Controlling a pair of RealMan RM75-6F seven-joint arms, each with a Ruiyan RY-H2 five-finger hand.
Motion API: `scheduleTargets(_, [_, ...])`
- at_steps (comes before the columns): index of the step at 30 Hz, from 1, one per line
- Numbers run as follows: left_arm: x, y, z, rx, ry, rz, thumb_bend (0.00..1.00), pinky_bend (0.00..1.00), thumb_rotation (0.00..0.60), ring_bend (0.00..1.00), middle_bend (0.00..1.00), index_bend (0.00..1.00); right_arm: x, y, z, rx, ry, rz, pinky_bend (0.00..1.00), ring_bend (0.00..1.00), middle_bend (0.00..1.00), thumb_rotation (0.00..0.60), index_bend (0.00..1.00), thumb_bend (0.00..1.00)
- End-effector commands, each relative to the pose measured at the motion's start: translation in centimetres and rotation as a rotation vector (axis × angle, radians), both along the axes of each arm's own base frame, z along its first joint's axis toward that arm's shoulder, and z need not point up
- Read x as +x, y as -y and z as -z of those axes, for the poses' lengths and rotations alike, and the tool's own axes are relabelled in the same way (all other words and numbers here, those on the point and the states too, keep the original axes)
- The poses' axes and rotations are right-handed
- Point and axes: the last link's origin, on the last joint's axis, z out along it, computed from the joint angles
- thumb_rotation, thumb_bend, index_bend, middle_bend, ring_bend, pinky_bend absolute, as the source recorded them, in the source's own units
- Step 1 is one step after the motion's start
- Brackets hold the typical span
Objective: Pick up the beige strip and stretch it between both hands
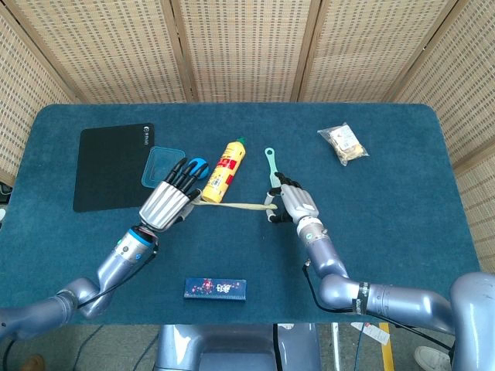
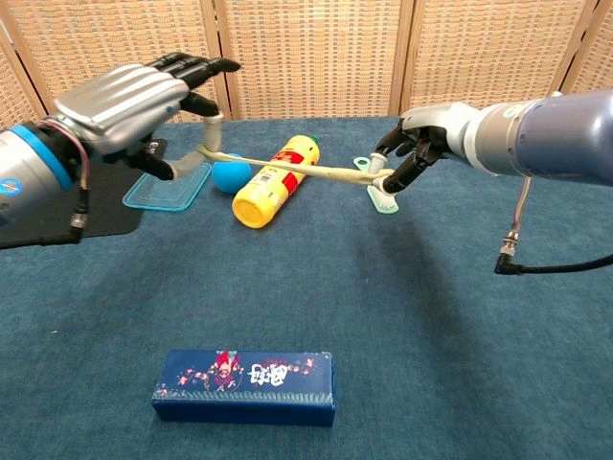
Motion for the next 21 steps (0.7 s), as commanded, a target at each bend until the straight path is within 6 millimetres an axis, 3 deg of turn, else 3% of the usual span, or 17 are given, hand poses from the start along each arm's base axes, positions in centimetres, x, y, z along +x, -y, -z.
scheduleTargets(1, [-1.2, -0.1, -1.0, 0.017, -0.005, -0.014, 0.65, 0.00, 0.600, 0.00, 0.00, 0.87, -1.0, 0.3, -0.5, -0.031, -0.038, -0.009, 0.00, 0.00, 0.07, 0.600, 0.74, 0.61])
scheduleTargets(10, [-4.8, -0.3, -5.3, 0.091, -0.031, -0.045, 0.65, 0.00, 0.600, 0.00, 0.00, 0.87, -3.1, 0.7, -1.9, -0.076, -0.093, -0.010, 0.00, 0.00, 0.07, 0.600, 0.74, 0.61])
scheduleTargets(21, [-6.7, -0.2, -8.1, 0.133, -0.022, -0.071, 0.65, 0.00, 0.600, 0.00, 0.00, 0.87, -4.0, 0.4, -2.7, -0.087, -0.100, 0.003, 0.00, 0.00, 0.07, 0.600, 0.74, 0.61])
